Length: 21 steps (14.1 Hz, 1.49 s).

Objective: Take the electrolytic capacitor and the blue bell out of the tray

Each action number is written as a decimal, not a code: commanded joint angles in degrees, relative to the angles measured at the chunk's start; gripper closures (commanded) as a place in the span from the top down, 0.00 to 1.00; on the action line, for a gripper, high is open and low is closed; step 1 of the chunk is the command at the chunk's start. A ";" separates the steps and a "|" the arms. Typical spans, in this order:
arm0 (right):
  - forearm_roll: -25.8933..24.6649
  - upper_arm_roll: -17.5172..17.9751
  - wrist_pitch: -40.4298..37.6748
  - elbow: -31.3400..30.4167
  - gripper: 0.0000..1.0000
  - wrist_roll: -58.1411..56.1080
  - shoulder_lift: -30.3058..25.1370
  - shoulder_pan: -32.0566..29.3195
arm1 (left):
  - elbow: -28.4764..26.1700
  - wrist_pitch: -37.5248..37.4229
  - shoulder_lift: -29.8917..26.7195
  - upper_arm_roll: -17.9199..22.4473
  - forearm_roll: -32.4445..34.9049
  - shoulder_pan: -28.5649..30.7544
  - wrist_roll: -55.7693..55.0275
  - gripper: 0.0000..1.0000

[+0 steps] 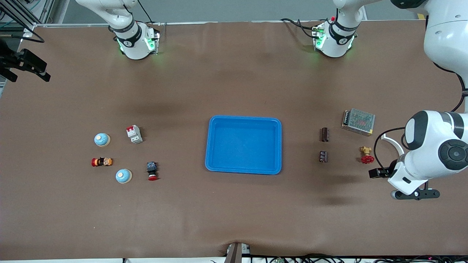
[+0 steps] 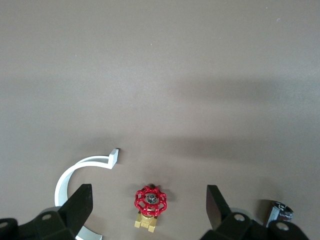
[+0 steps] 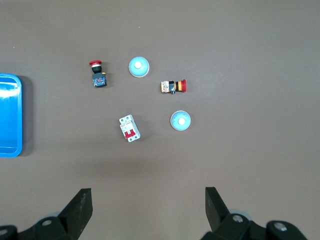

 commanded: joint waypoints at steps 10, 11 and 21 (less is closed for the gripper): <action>-0.60 0.68 -0.79 1.38 1.00 0.59 0.92 -0.68 | 7.46 -24.30 -16.40 26.30 -24.55 -17.37 7.13 1.00; -0.77 0.68 -0.79 1.38 1.00 0.59 0.92 -0.68 | 7.46 -26.40 -18.16 26.13 -24.92 -16.68 7.21 1.00; -0.95 0.68 -0.70 2.00 1.00 0.50 0.92 -0.68 | 3.07 -36.79 -33.47 26.30 -25.98 -19.13 9.50 1.00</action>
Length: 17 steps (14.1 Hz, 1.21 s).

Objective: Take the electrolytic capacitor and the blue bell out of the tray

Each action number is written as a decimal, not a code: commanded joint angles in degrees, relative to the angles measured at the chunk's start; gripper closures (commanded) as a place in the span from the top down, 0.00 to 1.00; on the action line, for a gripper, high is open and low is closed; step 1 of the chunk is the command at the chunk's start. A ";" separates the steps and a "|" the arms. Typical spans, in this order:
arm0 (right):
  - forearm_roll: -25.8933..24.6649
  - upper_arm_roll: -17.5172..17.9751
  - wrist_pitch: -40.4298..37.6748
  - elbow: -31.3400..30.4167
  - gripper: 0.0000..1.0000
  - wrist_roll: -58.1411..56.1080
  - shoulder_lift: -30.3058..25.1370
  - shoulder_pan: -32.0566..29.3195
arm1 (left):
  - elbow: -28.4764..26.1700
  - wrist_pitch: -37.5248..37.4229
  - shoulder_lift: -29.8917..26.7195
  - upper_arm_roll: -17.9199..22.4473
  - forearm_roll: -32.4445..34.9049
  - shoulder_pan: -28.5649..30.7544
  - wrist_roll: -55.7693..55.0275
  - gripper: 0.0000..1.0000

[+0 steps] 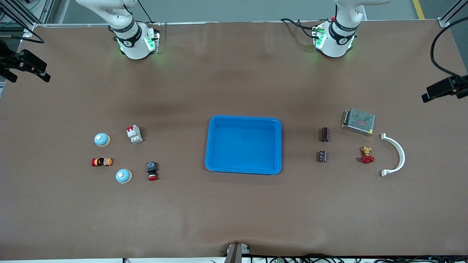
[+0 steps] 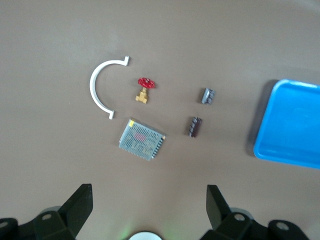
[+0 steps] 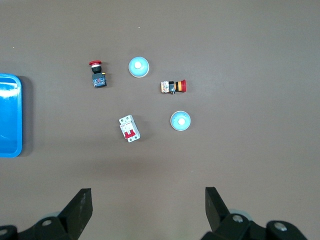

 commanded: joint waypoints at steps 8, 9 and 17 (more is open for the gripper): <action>-0.95 0.65 -0.57 2.58 1.00 0.59 0.68 -0.73 | -4.07 2.41 -3.52 -4.37 0.48 -2.48 2.44 1.00; -0.95 0.65 -0.57 2.58 1.00 0.59 0.68 -0.73 | -4.07 2.50 -3.25 -4.37 0.38 -2.65 2.36 1.00; -0.95 0.65 -0.57 3.02 1.00 0.51 0.68 -0.82 | -4.68 4.78 -4.13 -4.37 4.95 -2.74 11.15 1.00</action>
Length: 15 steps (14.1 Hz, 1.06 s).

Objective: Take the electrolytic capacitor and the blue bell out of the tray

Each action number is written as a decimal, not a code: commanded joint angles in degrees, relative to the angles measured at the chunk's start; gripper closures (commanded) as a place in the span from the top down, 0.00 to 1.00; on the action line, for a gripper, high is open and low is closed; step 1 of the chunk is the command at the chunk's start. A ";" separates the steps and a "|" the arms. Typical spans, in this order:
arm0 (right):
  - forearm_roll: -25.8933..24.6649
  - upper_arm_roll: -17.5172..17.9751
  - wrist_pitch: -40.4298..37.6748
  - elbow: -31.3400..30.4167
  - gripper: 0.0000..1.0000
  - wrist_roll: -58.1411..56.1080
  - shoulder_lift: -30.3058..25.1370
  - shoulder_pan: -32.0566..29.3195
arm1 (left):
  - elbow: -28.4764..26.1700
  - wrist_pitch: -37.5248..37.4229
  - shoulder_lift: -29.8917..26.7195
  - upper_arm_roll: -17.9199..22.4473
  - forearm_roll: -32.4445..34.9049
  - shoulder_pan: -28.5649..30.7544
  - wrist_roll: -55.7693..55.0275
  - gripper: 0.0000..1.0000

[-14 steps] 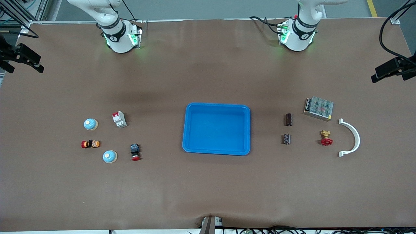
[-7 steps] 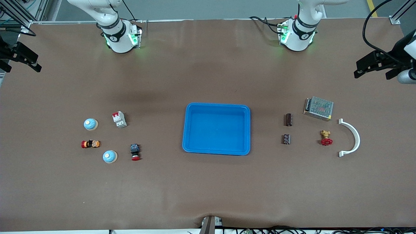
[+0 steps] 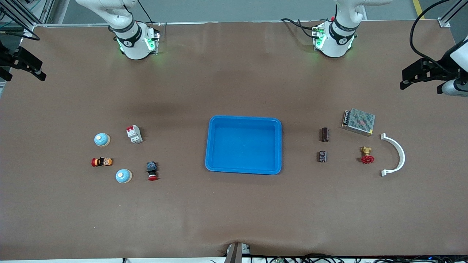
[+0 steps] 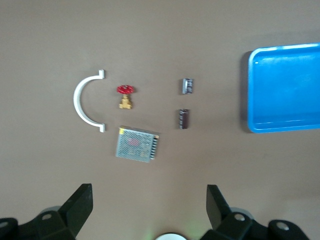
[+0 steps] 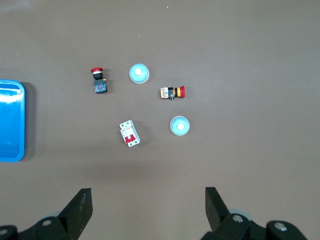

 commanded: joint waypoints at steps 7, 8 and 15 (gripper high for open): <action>-0.94 0.65 -0.58 1.90 1.00 0.42 0.77 -0.75 | -3.76 6.07 0.80 0.00 1.58 -0.88 1.40 1.00; -0.86 0.65 -0.66 1.82 1.00 0.33 0.77 -0.75 | -3.67 6.07 0.72 0.00 1.49 -0.88 1.48 1.00; -0.94 0.65 -0.66 1.81 1.00 0.59 0.77 -0.75 | -3.58 5.63 0.63 0.00 1.40 -0.36 2.01 1.00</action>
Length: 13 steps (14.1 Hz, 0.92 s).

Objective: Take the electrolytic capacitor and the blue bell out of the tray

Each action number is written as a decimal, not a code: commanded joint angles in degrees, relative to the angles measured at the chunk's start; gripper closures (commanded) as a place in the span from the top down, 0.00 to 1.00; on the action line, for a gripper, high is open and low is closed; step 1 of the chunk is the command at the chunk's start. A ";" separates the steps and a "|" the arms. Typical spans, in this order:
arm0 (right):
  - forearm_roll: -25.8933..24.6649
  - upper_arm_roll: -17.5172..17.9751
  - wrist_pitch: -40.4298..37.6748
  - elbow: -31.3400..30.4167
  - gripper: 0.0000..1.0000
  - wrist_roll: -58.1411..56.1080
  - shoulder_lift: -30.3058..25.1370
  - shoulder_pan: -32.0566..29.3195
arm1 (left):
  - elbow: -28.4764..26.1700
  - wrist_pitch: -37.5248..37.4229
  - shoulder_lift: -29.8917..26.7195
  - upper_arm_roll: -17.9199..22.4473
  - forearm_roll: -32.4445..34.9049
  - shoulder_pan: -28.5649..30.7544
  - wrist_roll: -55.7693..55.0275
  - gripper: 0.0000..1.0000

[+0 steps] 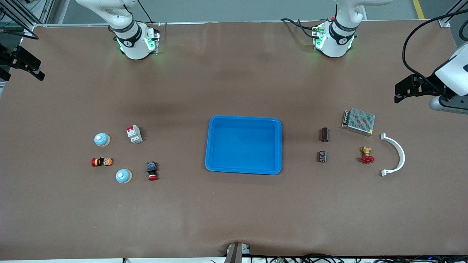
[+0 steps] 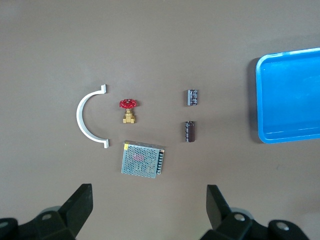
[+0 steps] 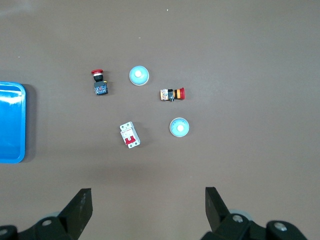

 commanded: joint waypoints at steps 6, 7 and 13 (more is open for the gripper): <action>-0.86 0.65 -0.67 1.48 1.00 0.68 0.84 -0.74 | -0.08 0.09 -0.73 0.10 1.01 0.49 0.61 1.00; -0.86 0.65 -0.67 1.39 1.00 0.68 0.84 -0.83 | -0.08 0.00 -0.73 0.10 1.01 0.49 0.52 1.00; -0.86 0.65 -0.67 1.39 1.00 0.59 0.84 -0.83 | -0.08 0.26 -0.73 0.10 1.10 0.49 0.43 1.00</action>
